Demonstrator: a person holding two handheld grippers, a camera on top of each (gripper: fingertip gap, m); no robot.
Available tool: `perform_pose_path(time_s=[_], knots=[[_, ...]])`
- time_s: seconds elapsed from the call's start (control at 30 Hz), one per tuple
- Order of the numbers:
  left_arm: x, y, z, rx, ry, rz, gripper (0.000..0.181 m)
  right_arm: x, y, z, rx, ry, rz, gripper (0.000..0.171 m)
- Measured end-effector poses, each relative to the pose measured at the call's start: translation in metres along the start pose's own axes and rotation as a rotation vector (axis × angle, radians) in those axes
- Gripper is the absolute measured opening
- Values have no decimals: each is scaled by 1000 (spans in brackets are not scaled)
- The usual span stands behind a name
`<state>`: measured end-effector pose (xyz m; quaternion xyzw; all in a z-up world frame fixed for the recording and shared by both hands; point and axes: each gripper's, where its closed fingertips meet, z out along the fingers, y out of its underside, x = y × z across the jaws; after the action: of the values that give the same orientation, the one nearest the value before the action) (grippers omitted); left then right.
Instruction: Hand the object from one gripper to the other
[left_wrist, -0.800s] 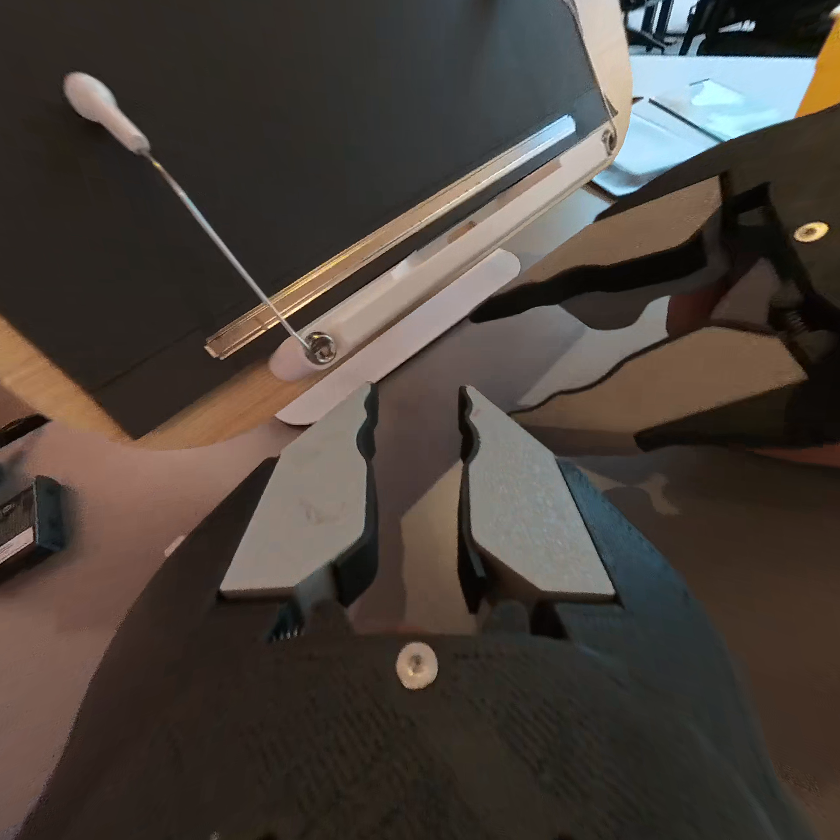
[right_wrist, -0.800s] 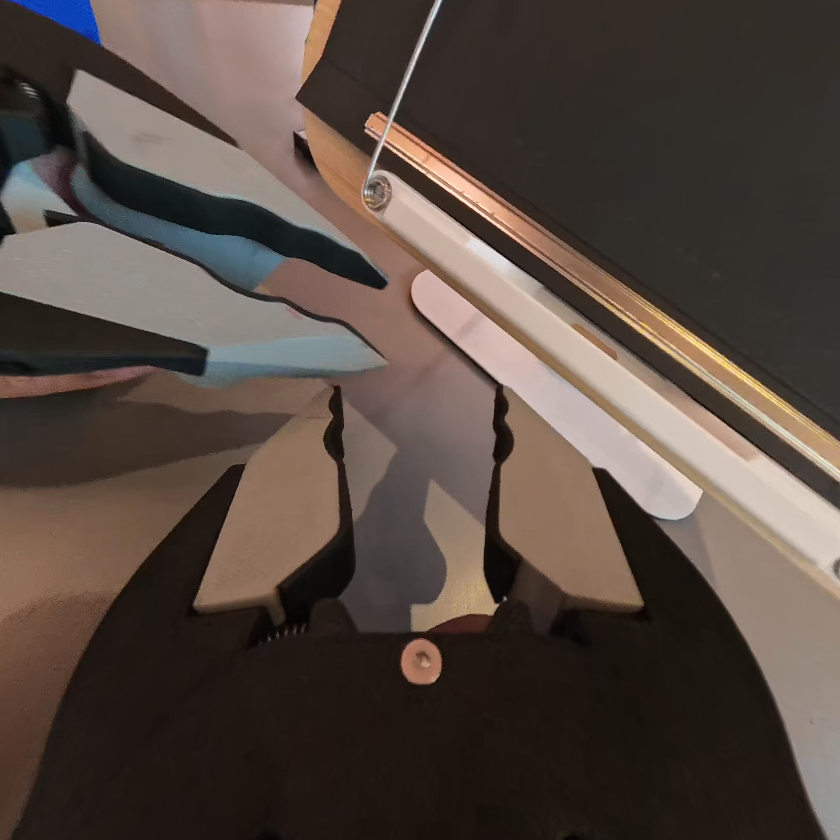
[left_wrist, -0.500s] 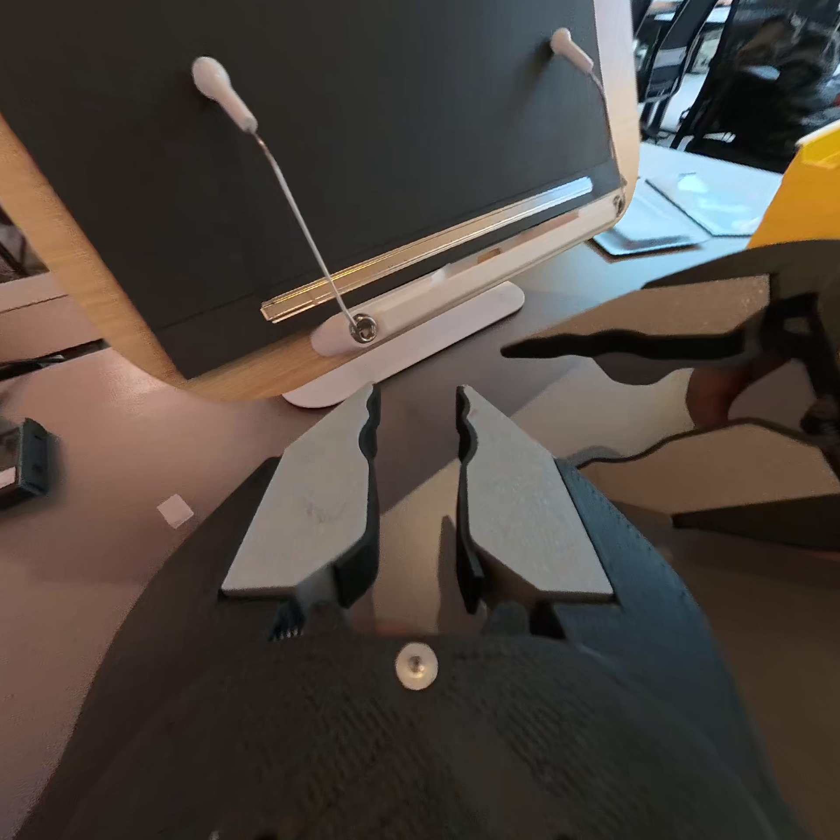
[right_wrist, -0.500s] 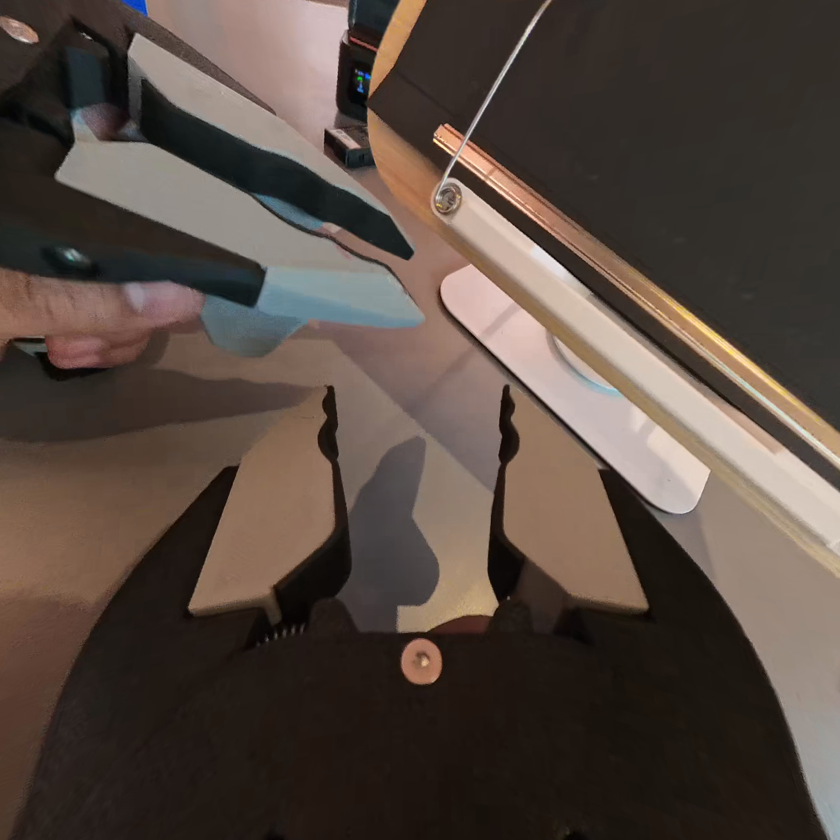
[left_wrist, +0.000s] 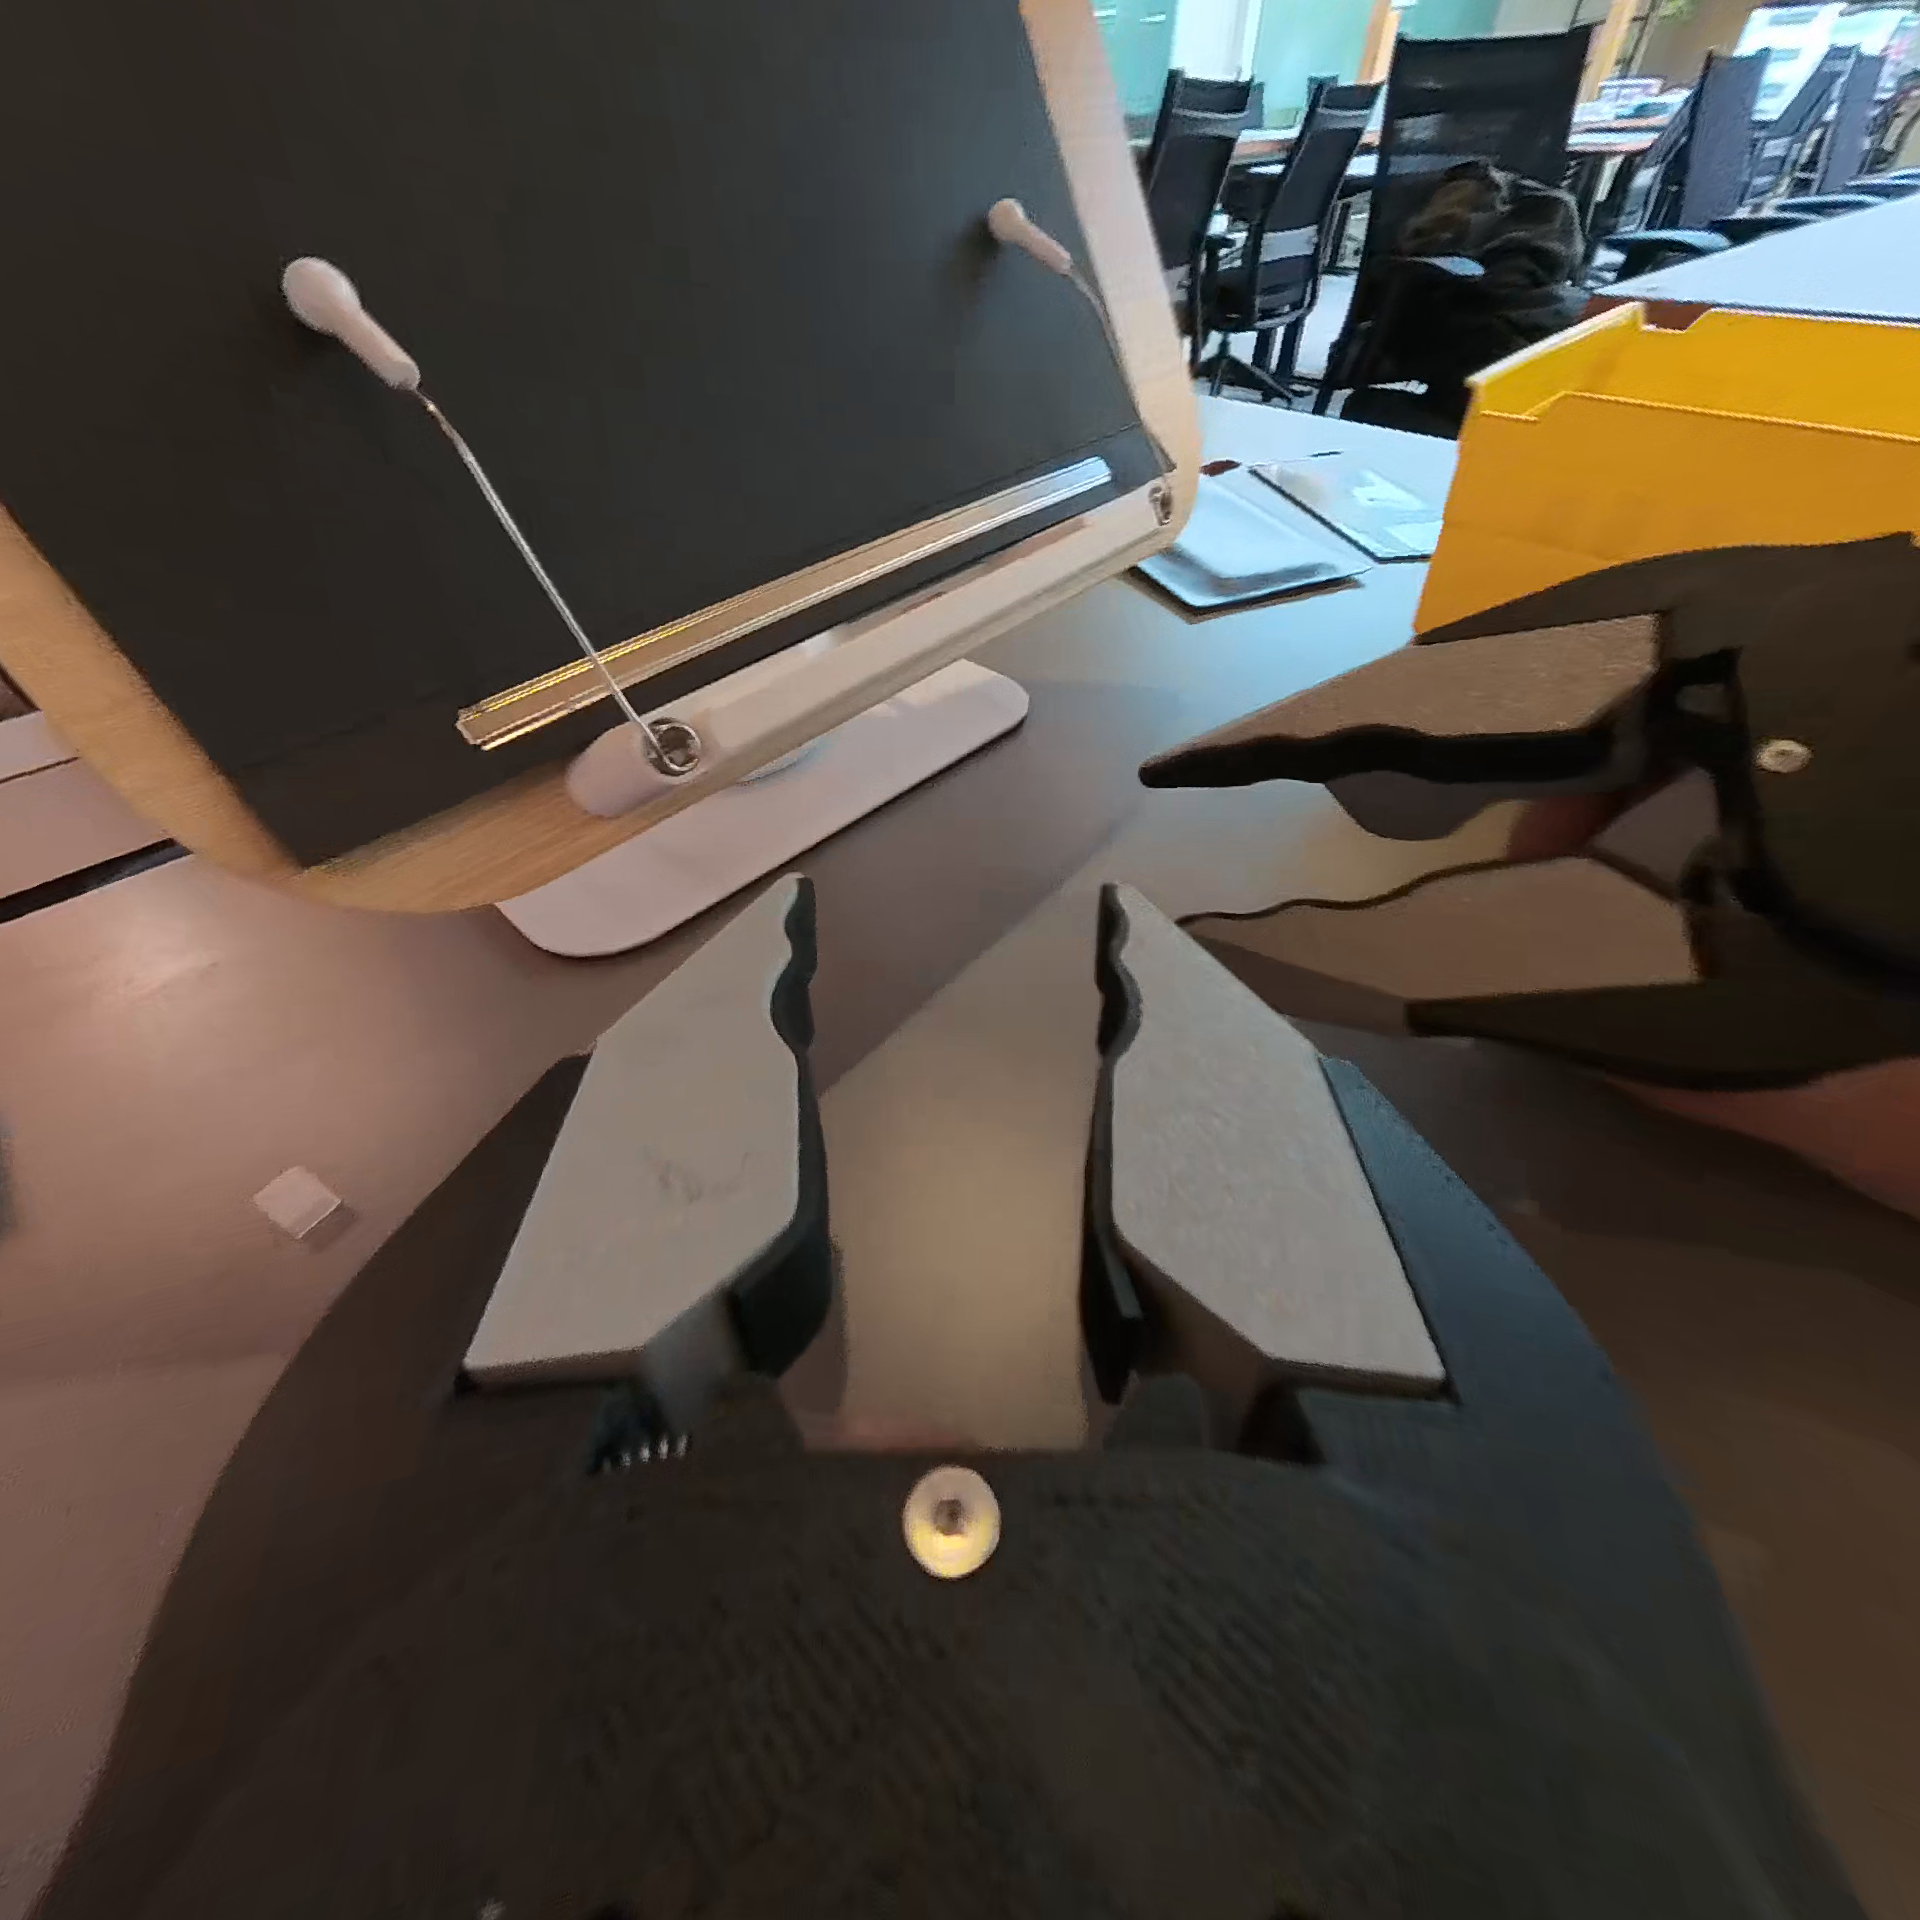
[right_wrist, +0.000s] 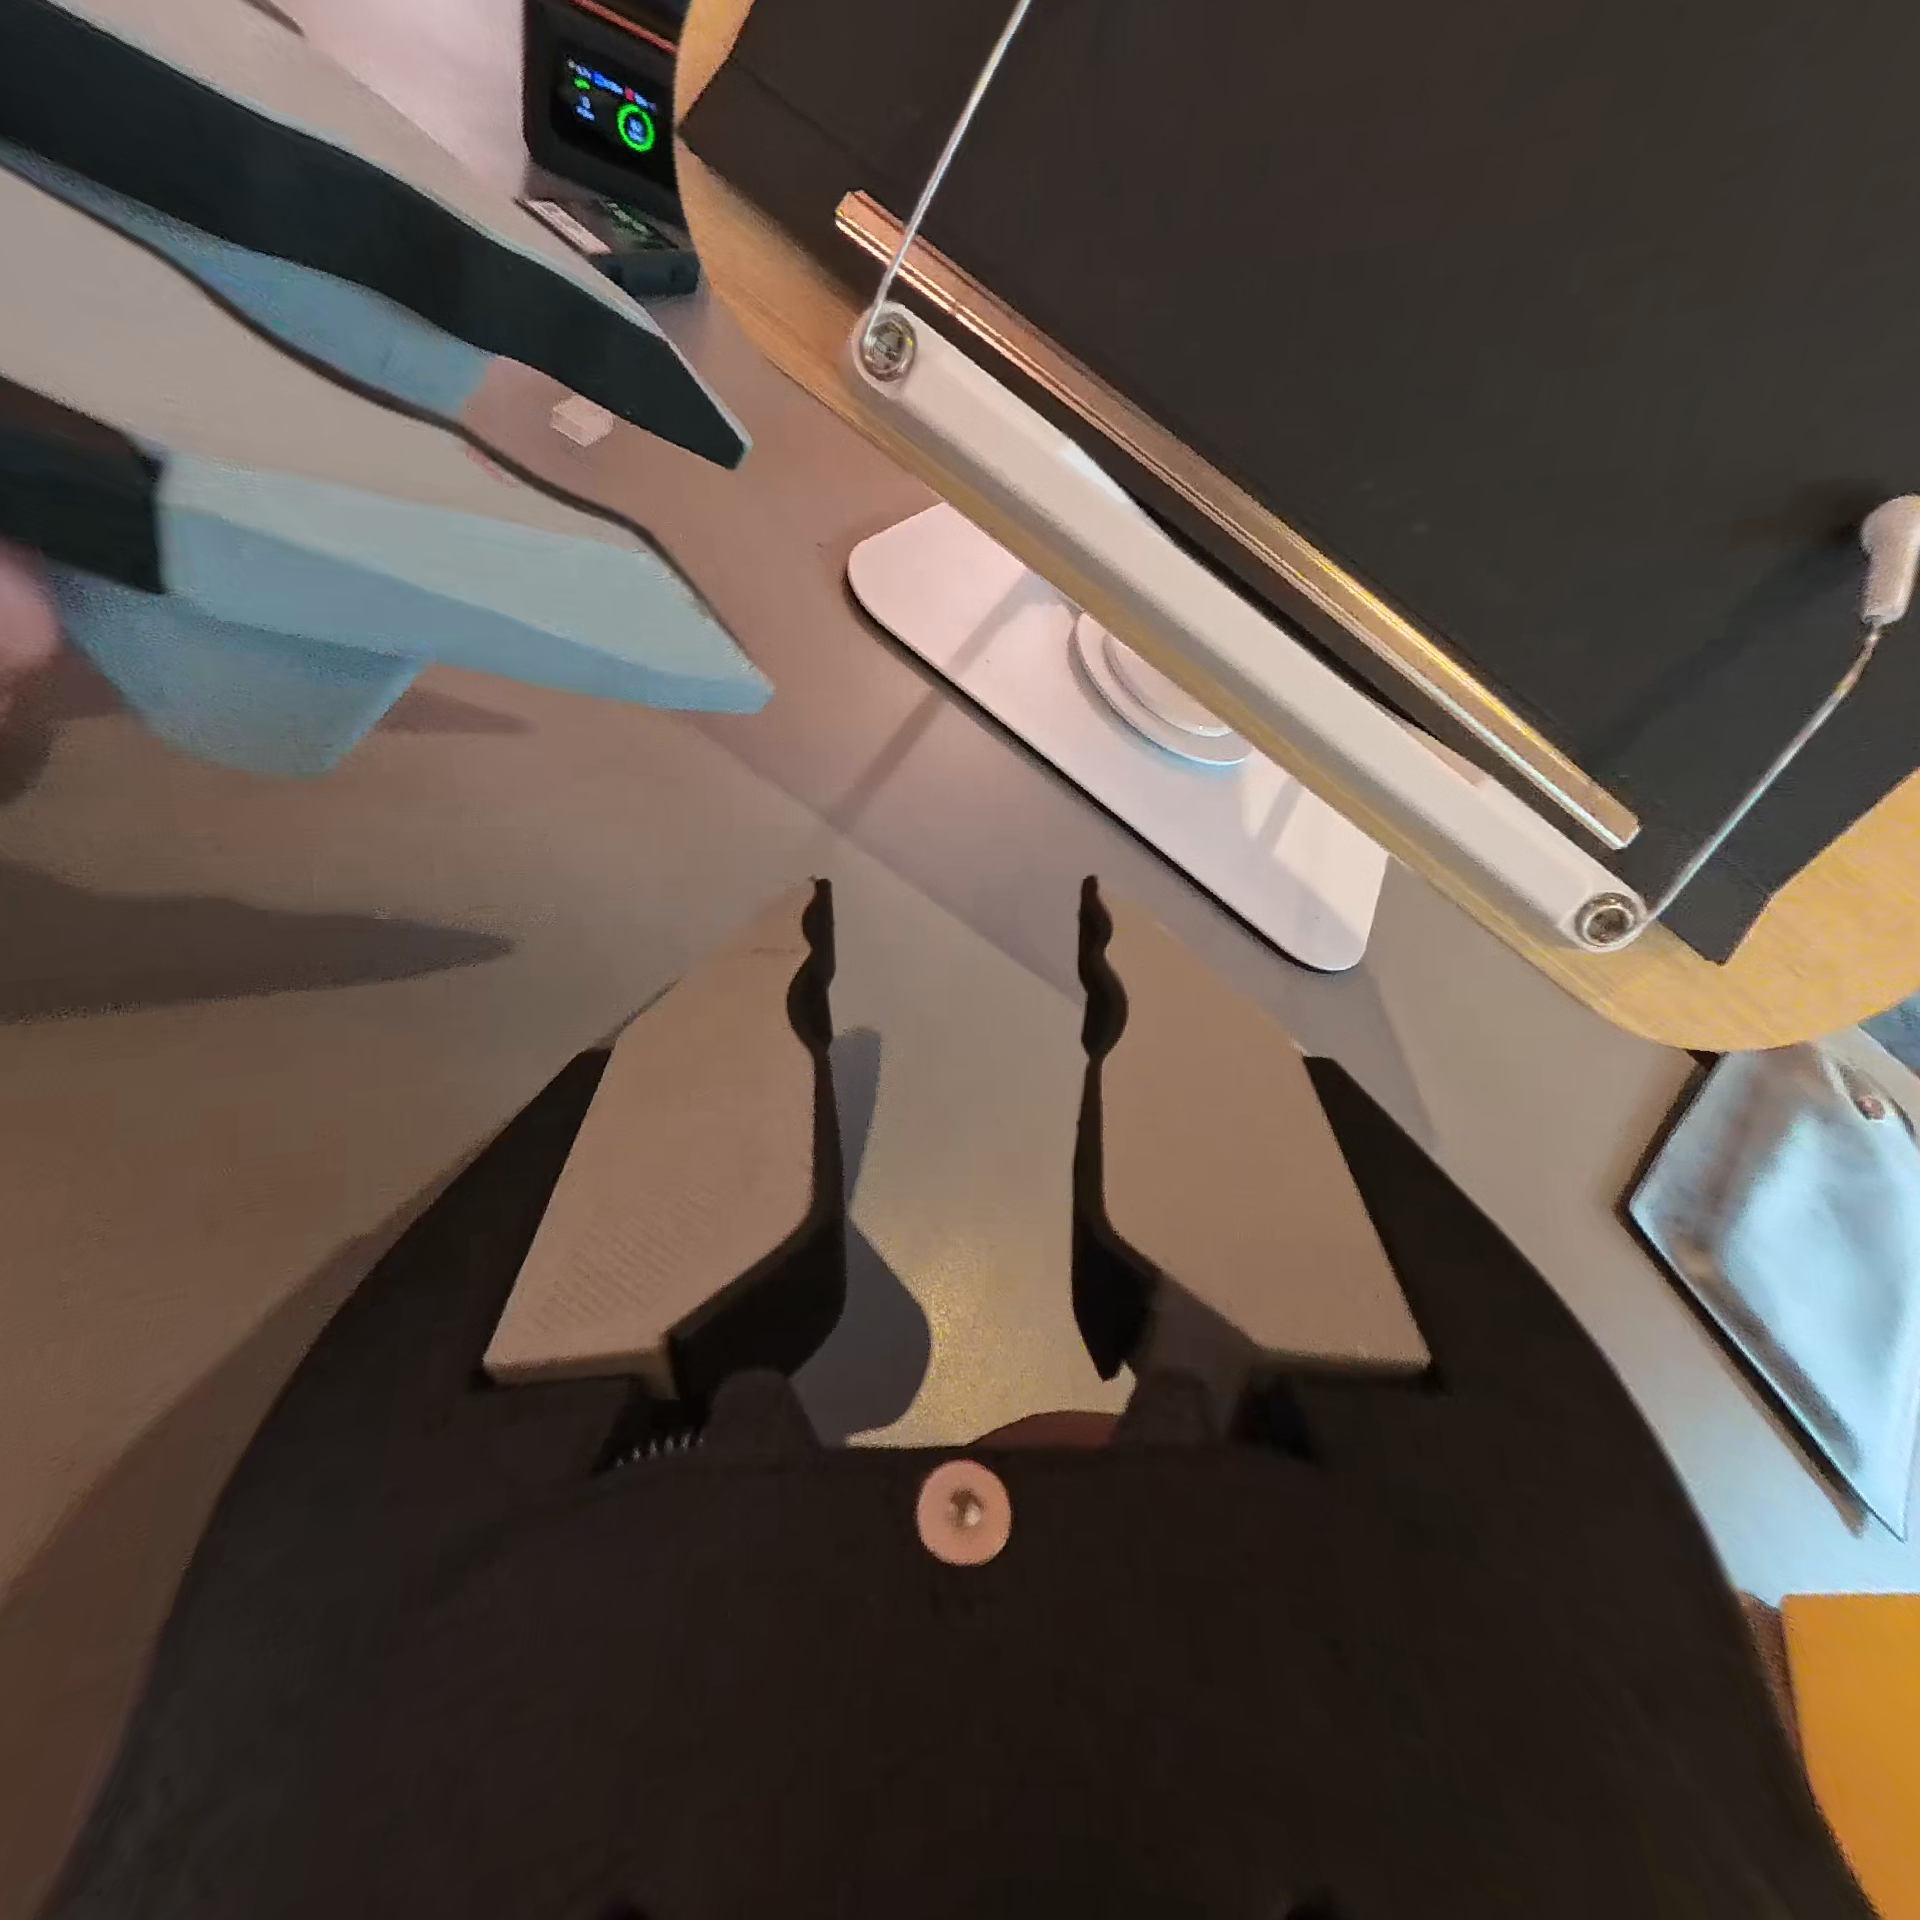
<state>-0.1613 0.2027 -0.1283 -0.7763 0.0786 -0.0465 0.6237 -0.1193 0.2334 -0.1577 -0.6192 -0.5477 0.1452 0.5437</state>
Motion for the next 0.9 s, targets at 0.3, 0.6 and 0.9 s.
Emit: perform_pose_path(time_s=[0.3,0.6,0.9], knots=[[2,10,9,-80,22,-13,53,9,-2,6,25,-87,155,28],[1,15,27,-143,5,26,54,15,-21,19,132,-263,337,34],[4,16,21,-136,-19,-57,52,-1,-37,5,228,-369,376,39]])
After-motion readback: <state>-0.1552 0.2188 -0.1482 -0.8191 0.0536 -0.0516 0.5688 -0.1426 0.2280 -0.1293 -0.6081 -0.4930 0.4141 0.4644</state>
